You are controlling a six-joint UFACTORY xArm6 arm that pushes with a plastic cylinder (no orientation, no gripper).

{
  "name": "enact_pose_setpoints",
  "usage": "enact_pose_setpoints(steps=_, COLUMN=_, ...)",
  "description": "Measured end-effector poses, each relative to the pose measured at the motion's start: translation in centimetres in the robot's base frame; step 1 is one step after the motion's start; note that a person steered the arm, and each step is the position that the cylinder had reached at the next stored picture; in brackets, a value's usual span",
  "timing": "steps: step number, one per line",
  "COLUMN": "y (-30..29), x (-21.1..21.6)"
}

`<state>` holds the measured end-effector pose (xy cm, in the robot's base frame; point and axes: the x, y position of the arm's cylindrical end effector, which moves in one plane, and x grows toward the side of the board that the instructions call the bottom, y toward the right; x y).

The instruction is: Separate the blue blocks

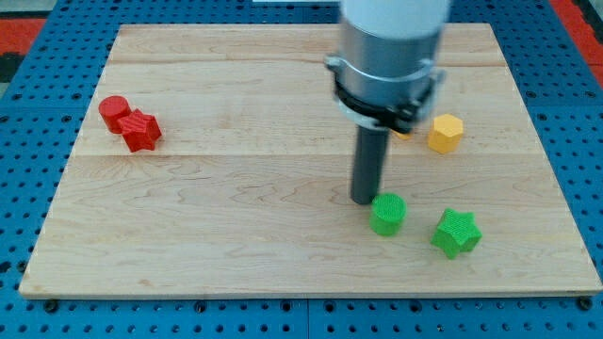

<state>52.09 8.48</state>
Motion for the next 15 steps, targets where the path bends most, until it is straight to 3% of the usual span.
enact_pose_setpoints(steps=1, y=3.8, x=1.2)
enact_pose_setpoints(steps=3, y=3.1, x=-0.8)
enact_pose_setpoints(steps=5, y=8.5, x=-1.2)
enact_pose_setpoints(steps=7, y=9.2, x=-0.5)
enact_pose_setpoints(steps=9, y=12.9, x=-6.9)
enact_pose_setpoints(steps=11, y=25.2, x=-17.4)
enact_pose_setpoints(steps=12, y=26.0, x=-19.0)
enact_pose_setpoints(steps=15, y=21.0, x=-25.7)
